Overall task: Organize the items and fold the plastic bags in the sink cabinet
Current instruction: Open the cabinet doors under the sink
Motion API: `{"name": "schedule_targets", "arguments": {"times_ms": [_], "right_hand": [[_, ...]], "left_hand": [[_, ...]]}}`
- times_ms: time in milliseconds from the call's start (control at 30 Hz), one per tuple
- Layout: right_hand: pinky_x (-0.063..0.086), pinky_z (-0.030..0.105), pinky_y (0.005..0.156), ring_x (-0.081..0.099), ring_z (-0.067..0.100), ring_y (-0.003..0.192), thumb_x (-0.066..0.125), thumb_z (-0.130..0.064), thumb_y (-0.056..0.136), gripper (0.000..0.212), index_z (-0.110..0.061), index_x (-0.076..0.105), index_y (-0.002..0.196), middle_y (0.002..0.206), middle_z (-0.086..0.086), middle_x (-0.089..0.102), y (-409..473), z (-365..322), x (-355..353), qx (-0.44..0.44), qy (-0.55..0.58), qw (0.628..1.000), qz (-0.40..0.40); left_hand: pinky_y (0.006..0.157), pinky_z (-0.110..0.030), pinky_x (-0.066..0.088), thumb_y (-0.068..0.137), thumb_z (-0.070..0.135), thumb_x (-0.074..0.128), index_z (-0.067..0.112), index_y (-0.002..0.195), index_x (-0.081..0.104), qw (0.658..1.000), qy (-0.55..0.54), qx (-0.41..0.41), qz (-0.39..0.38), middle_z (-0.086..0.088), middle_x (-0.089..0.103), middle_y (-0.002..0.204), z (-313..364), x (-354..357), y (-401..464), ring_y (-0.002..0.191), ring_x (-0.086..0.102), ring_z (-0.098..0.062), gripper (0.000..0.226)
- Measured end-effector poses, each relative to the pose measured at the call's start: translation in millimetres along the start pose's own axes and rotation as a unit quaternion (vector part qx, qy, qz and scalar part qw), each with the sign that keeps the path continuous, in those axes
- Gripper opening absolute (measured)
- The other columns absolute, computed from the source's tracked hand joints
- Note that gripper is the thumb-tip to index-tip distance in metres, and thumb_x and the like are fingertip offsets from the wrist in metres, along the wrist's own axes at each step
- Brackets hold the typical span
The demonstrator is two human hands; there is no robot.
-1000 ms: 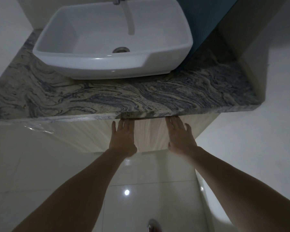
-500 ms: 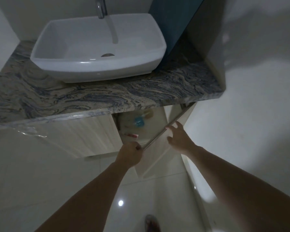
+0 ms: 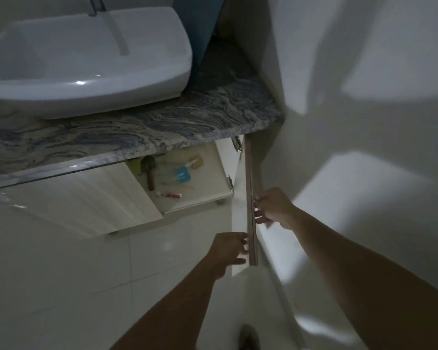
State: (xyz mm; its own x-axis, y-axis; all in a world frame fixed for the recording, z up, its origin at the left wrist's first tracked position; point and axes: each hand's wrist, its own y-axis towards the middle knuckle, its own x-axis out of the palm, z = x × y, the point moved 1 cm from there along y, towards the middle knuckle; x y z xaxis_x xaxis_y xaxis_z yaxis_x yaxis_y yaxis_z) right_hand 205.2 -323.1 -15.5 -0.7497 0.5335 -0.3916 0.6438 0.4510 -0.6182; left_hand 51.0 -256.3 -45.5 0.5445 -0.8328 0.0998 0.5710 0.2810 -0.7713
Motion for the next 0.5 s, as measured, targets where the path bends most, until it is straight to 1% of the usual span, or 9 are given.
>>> {"name": "schedule_targets", "arguments": {"times_ms": [100,167,233,267,300,333,367,433,500], "right_hand": [[0.051,0.014,0.051,0.057,0.02,0.079,0.052,-0.001,0.093,0.014,-0.014,0.054,0.098,0.097,0.009,0.055,0,14,-28,-0.03,-0.087,0.996,0.017],[0.049,0.021,0.065,0.053,0.018,0.088,0.051,-0.003,0.089,0.016,-0.016,0.057,0.084,0.088,0.006,0.054,-1,20,-45,-0.046,-0.162,0.985,0.026],[0.042,0.021,0.073,0.052,0.017,0.092,0.05,-0.003,0.089,0.025,-0.02,0.058,0.072,0.077,0.001,0.055,-5,23,-60,-0.05,-0.206,0.977,0.034],[0.044,0.022,0.08,0.055,0.019,0.099,0.05,-0.004,0.091,0.024,-0.019,0.065,0.081,0.084,0.003,0.062,-6,26,-66,-0.052,-0.216,0.974,0.038],[0.047,0.026,0.091,0.058,0.023,0.108,0.05,-0.004,0.093,0.023,-0.012,0.07,0.101,0.102,0.008,0.068,-7,28,-71,-0.055,-0.229,0.971,0.045],[0.047,0.031,0.098,0.058,0.028,0.116,0.05,-0.003,0.093,0.031,-0.006,0.065,0.12,0.12,0.013,0.066,-9,29,-76,-0.058,-0.245,0.967,0.051],[0.046,0.033,0.102,0.057,0.031,0.121,0.05,-0.003,0.093,0.038,-0.003,0.059,0.13,0.131,0.015,0.061,-11,30,-80,-0.055,-0.261,0.962,0.051],[0.044,0.035,0.105,0.055,0.032,0.124,0.05,-0.004,0.093,0.042,-0.002,0.053,0.135,0.137,0.016,0.057,-11,31,-85,-0.064,-0.279,0.957,0.046],[0.043,0.035,0.106,0.053,0.033,0.126,0.049,-0.005,0.095,0.043,-0.002,0.052,0.137,0.139,0.016,0.055,-11,31,-89,-0.068,-0.285,0.955,0.037]], "left_hand": [[0.084,-0.041,0.057,0.084,-0.011,0.055,0.008,0.115,0.067,0.999,-0.028,-0.02,-0.02,-0.005,0.064,0.108,-4,42,6,0.093,0.064,-0.023,0.038],[0.086,-0.042,0.056,0.091,0.007,0.057,0.013,0.113,0.067,0.999,-0.019,-0.025,-0.034,-0.004,0.066,0.1,-4,66,10,0.095,0.066,-0.021,0.025],[0.089,-0.044,0.054,0.092,0.016,0.058,0.017,0.104,0.068,0.998,-0.008,-0.029,-0.051,-0.006,0.065,0.089,-2,87,10,0.101,0.066,-0.021,0.016],[0.09,-0.044,0.053,0.093,0.016,0.057,0.018,0.101,0.068,0.998,-0.003,-0.03,-0.059,-0.006,0.066,0.091,0,97,10,0.103,0.065,-0.02,0.014],[0.091,-0.044,0.053,0.093,0.014,0.056,0.019,0.099,0.067,0.997,0.0,-0.029,-0.065,-0.006,0.065,0.093,2,105,10,0.104,0.065,-0.019,0.014],[0.09,-0.043,0.052,0.093,0.012,0.054,0.018,0.1,0.066,0.997,0.002,-0.026,-0.071,-0.005,0.064,0.092,4,113,9,0.104,0.064,-0.019,0.015],[0.091,-0.043,0.052,0.092,0.009,0.052,0.016,0.104,0.064,0.997,0.004,-0.022,-0.08,-0.003,0.063,0.092,6,120,8,0.105,0.063,-0.019,0.018],[0.091,-0.042,0.051,0.089,-0.003,0.047,0.016,0.113,0.06,0.995,0.019,-0.016,-0.095,0.003,0.061,0.097,10,128,6,0.109,0.061,-0.019,0.034],[0.088,-0.039,0.051,0.084,-0.011,0.048,0.018,0.115,0.06,0.995,0.045,-0.011,-0.092,0.004,0.06,0.108,12,131,7,0.111,0.06,-0.02,0.044]]}}
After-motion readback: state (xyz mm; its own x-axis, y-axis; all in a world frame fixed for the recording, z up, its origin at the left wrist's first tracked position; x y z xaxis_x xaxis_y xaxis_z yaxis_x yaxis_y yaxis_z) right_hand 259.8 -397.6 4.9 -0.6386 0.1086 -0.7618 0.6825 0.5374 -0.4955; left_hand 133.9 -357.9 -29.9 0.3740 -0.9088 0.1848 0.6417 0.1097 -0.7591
